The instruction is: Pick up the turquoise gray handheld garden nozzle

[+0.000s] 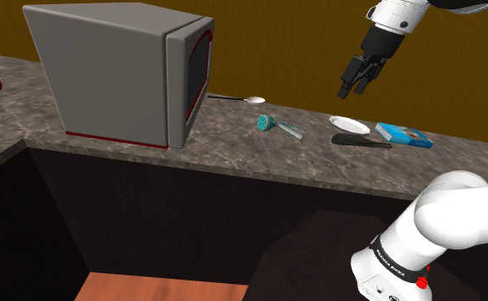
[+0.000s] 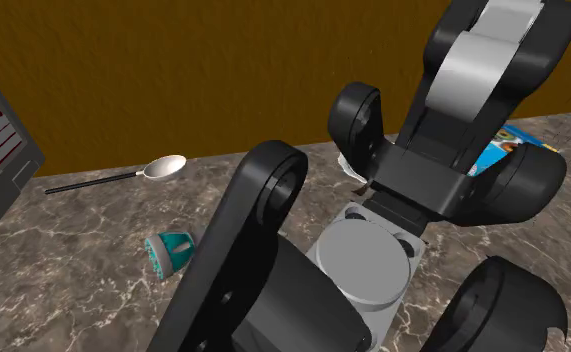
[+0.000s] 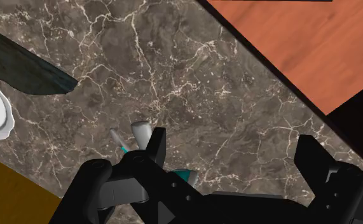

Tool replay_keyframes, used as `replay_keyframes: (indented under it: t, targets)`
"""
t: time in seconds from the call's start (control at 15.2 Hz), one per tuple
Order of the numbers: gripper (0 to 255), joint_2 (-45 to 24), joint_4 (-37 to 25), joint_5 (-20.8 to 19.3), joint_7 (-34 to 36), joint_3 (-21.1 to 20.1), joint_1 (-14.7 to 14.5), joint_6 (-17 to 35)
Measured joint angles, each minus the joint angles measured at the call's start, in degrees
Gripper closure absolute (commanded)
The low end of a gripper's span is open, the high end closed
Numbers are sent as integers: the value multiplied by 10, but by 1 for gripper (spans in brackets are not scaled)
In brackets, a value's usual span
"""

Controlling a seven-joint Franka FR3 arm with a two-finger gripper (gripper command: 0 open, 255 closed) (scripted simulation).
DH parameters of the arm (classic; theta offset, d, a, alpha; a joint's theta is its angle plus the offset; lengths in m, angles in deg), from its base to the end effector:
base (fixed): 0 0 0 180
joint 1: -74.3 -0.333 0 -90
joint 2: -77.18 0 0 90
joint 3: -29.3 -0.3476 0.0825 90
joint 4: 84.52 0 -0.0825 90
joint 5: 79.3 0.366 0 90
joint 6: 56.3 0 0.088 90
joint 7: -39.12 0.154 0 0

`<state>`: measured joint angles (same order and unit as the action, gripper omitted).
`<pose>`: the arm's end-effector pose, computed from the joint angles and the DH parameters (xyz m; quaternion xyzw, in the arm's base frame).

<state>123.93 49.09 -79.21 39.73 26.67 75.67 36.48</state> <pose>0.2678 0.0108 0.5893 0.9986 -0.0007 0.0515 0.0154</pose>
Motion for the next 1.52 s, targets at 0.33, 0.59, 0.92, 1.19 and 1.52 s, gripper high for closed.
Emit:
replay_keyframes:
  t: [0.33,0.59,0.92,1.19,1.52]
  targets:
    - [0,-35,18,-10,-37,25,1,47]
    - [0,-81,40,-21,-84,57,2,109]
    - [0,-170,40,-28,-149,100,3,189]
    - [0,-247,26,-23,-203,131,0,244]
    - [0,-357,-7,0,-274,162,-5,308]
